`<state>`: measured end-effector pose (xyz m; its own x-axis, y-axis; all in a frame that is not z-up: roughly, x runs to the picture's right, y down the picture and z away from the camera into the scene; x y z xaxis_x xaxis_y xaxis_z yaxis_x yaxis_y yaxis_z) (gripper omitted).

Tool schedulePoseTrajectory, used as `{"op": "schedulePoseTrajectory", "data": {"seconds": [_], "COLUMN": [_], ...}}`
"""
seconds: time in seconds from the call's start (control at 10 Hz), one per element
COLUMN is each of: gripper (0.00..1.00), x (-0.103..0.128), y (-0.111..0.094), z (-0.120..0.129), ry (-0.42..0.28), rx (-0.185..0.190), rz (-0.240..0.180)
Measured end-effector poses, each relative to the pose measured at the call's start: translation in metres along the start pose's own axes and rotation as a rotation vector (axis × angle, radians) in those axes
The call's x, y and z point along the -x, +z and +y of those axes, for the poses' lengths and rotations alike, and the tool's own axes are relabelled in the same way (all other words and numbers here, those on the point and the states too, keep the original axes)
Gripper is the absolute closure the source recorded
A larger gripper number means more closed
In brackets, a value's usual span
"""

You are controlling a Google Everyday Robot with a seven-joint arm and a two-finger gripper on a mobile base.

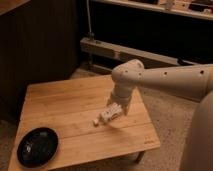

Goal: Place the bottle in the ceramic bowl

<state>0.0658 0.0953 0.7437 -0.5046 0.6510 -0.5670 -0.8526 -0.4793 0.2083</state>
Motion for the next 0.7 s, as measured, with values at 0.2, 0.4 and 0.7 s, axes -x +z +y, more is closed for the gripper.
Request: {"op": "schedulePoseTrajectory", "data": {"seconds": [0.2, 0.4, 0.7], "gripper": [0.35, 0.35, 0.35], "x": [0.015, 0.027, 0.041], "y": [0.011, 0.017, 0.029], "z": [-0.003, -0.002, 0.009], "ry": [0.029, 0.046, 0.048], "rx": [0.016, 0.015, 0.005], "rz": [0.014, 0.027, 0.052]}}
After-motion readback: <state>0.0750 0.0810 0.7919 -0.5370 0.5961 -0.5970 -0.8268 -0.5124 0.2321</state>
